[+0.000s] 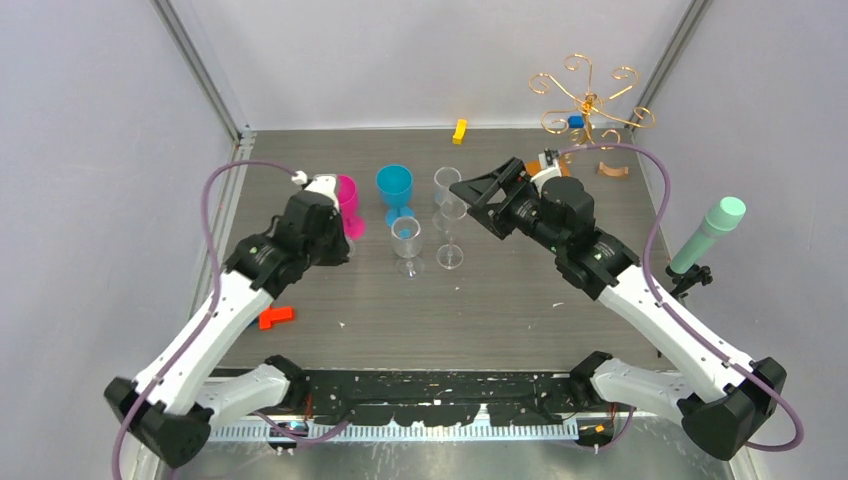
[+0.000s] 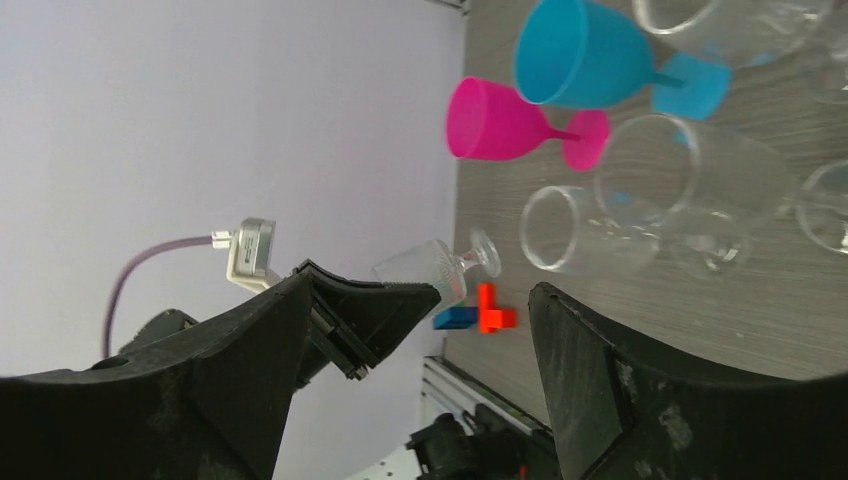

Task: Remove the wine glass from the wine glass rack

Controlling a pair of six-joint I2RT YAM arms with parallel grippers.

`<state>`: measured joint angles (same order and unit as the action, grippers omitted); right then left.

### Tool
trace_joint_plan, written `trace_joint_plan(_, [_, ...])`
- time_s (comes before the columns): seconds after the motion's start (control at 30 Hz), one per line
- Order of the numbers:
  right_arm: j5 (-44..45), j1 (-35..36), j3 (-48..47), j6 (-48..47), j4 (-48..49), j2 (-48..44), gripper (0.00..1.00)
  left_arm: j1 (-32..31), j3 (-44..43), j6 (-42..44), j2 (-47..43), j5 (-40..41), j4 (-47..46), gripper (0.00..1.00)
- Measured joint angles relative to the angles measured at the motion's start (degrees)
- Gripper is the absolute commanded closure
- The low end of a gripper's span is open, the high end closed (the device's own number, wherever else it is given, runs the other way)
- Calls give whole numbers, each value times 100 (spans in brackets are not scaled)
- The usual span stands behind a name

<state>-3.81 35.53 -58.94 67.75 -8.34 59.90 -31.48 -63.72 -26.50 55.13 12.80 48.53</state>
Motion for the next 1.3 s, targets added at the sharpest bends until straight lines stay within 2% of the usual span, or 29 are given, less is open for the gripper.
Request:
trace_joint_plan(0.2, [476,0,0,-446,-774,-278,16,0,-109,17,1211,-166,-22,100])
trace_joint_plan(0.4, [809,0,0,-704,-1152,-752,16,0,-114,15,2253,-411,-297,100])
trace_joint_plan(0.77, [1043,0,7,-916,-1484,-933,16,72,-114,17,3062,-538,-702,100])
trace_joint_plan(0.9, [1058,0,24,-918,-1556,-960,16,184,-111,17,3287,-538,-804,93])
trace_joint_plan(1.07, [1064,0,39,-920,-1633,-984,16,236,-114,63,3320,-531,-850,75])
trace_joint_plan(1.2, [1086,0,39,-960,-1751,-984,15,236,-149,179,3320,-481,-844,52])
trace_joint_plan(1.23, [1099,0,37,-981,-1784,-984,15,236,-168,181,3316,-461,-841,44])
trace_joint_plan(1.27, [1113,0,35,-1010,-1821,-984,15,236,-188,199,3307,-442,-839,29])
trace_joint_plan(1.3, [1128,0,33,-1034,-1853,-986,15,236,-203,236,3281,-428,-837,9])
